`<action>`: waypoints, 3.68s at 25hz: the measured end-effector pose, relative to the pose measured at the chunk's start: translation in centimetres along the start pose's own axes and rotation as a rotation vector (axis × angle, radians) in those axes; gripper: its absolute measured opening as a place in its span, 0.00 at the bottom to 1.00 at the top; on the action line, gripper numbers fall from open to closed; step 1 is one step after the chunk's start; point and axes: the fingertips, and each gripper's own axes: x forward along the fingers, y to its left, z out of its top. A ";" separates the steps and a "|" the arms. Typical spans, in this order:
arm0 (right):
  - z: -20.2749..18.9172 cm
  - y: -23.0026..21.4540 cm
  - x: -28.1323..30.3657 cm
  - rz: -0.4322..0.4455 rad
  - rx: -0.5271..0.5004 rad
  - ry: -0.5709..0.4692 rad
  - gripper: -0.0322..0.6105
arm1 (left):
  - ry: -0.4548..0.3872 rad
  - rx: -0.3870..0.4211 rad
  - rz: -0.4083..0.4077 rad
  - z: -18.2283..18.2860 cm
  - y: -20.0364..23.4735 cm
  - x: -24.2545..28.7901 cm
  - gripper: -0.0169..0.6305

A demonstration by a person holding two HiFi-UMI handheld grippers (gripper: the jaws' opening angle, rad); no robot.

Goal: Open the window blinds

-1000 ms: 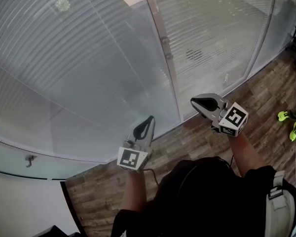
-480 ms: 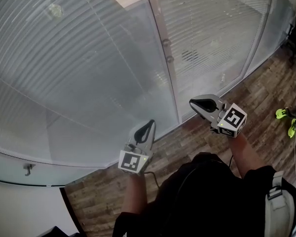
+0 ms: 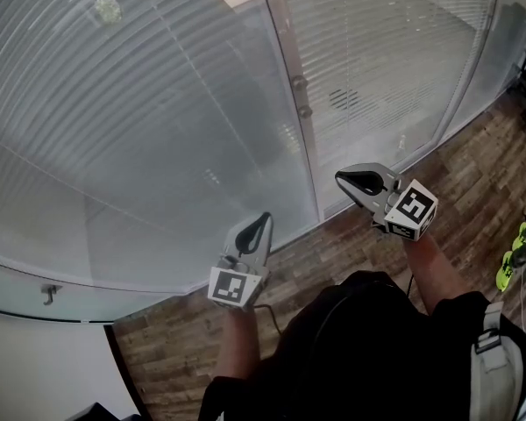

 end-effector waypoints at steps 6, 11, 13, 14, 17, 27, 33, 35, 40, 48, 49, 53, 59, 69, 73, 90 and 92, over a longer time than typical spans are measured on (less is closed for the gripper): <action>0.0 -1.6 0.1 0.017 -0.047 0.034 0.06 | 0.011 -0.008 0.004 0.7 -0.4 1.9 0.03; -0.3 -3.0 0.6 0.015 -0.147 0.106 0.06 | 0.009 -0.014 -0.013 0.8 -1.5 3.4 0.03; -0.3 -3.5 1.0 0.020 -0.189 0.137 0.06 | 0.009 -0.012 -0.018 0.9 -1.9 3.8 0.03; -0.3 -3.8 1.1 0.023 -0.210 0.153 0.06 | 0.008 -0.011 -0.019 1.0 -2.1 4.0 0.03; 0.1 -4.7 1.6 0.019 -0.280 0.199 0.06 | 0.004 -0.010 -0.021 1.0 -2.5 4.5 0.03; 3.0 -7.5 3.9 0.017 -0.471 0.243 0.06 | -0.007 0.000 -0.013 0.9 -3.0 5.8 0.03; 4.8 -8.8 5.7 0.000 -0.594 0.265 0.13 | 0.000 -0.007 -0.002 0.7 -3.7 6.1 0.03; 5.5 -9.1 6.3 -0.007 -0.646 0.277 0.15 | 0.002 -0.008 0.005 0.6 -3.8 6.1 0.03; 6.1 -10.1 8.0 -0.041 -0.783 0.317 0.21 | 0.006 -0.009 0.018 0.3 -3.8 6.2 0.03; 5.5 -11.2 10.2 -0.078 -1.021 0.435 0.28 | 0.002 -0.003 0.032 0.6 -4.0 6.2 0.03; 5.5 -11.4 10.4 -0.086 -1.042 0.443 0.28 | 0.005 -0.005 0.036 0.5 -4.0 6.1 0.03; 5.9 -12.0 11.2 -0.108 -1.102 0.453 0.31 | 0.015 -0.011 0.053 0.1 -3.7 5.6 0.03; 5.9 -12.4 12.4 -0.122 -1.161 0.475 0.31 | 0.007 -0.010 0.073 0.1 -3.3 5.2 0.03; 5.5 -12.8 12.8 -0.151 -1.220 0.479 0.25 | 0.002 -0.002 0.097 -0.4 -2.5 4.5 0.03; 5.5 -12.8 12.7 -0.155 -1.214 0.470 0.25 | 0.015 -0.012 0.088 -0.1 -2.9 4.8 0.03; 6.4 -12.9 12.7 -0.208 -0.986 0.388 0.25 | 0.035 -0.009 0.114 -0.4 -2.7 3.5 0.03; 6.3 -13.0 12.7 -0.216 -0.949 0.368 0.25 | 0.037 -0.010 0.121 -0.4 -2.6 3.3 0.03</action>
